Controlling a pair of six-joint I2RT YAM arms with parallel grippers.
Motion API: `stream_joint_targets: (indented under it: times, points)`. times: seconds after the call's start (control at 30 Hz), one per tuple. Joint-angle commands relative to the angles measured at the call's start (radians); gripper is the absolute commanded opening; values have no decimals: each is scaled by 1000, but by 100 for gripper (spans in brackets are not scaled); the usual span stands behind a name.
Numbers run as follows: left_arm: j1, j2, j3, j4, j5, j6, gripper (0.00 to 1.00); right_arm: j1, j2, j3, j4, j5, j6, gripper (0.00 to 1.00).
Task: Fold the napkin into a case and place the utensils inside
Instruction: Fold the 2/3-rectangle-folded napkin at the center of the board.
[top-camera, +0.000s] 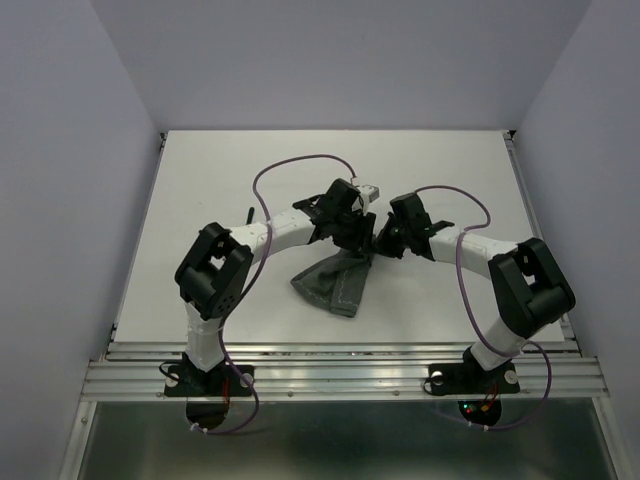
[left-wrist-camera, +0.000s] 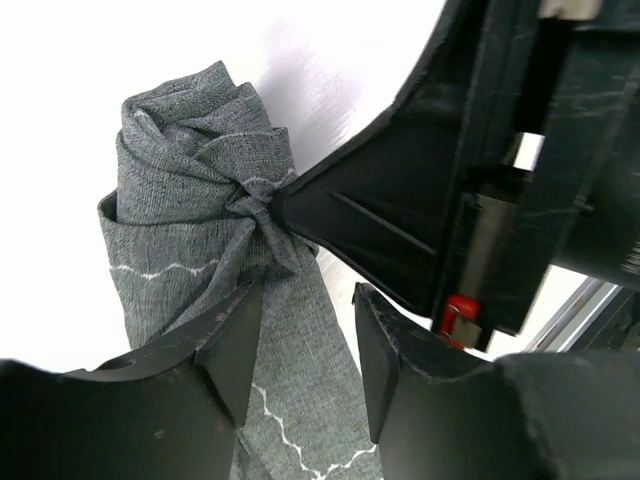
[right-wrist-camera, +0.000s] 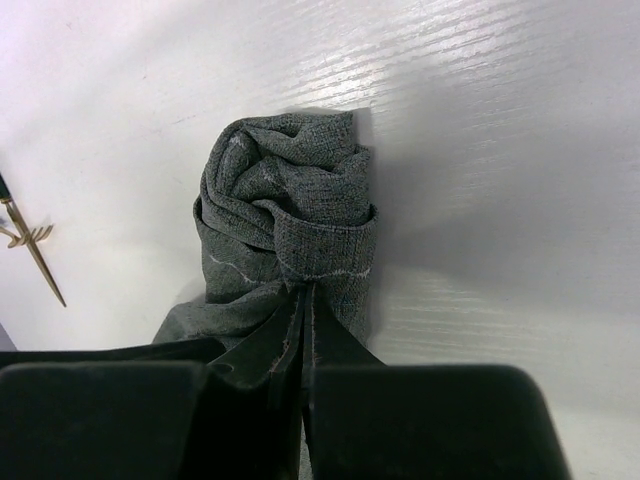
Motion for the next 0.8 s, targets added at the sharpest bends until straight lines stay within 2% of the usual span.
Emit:
stream_joint_targets:
  times: [0.0, 0.03, 0.17, 0.2, 0.27, 0.5, 0.77]
  points:
    - [-4, -107, -1, -32, -39, 28, 54, 15, 0, 42, 12, 1, 0, 1]
    - [-2, -121, -7, -35, -49, 25, 54, 15, -2, 40, 12, 1, 0, 1]
    - [18, -203, -80, -64, -120, 16, 65, 15, -8, 37, 12, -2, 0, 1]
    - [18, -223, -97, -69, -137, 16, 73, 15, -10, 37, 12, -2, -2, 1]
    - [19, -262, -131, -104, -196, 28, 82, 15, -13, 40, 12, -4, -3, 1]
    - [47, -340, -275, -127, -237, 3, 84, 15, -20, 45, 12, -11, -7, 1]
    - [129, -487, -488, -41, -162, -130, 84, 15, -11, 51, 21, -28, -10, 1]
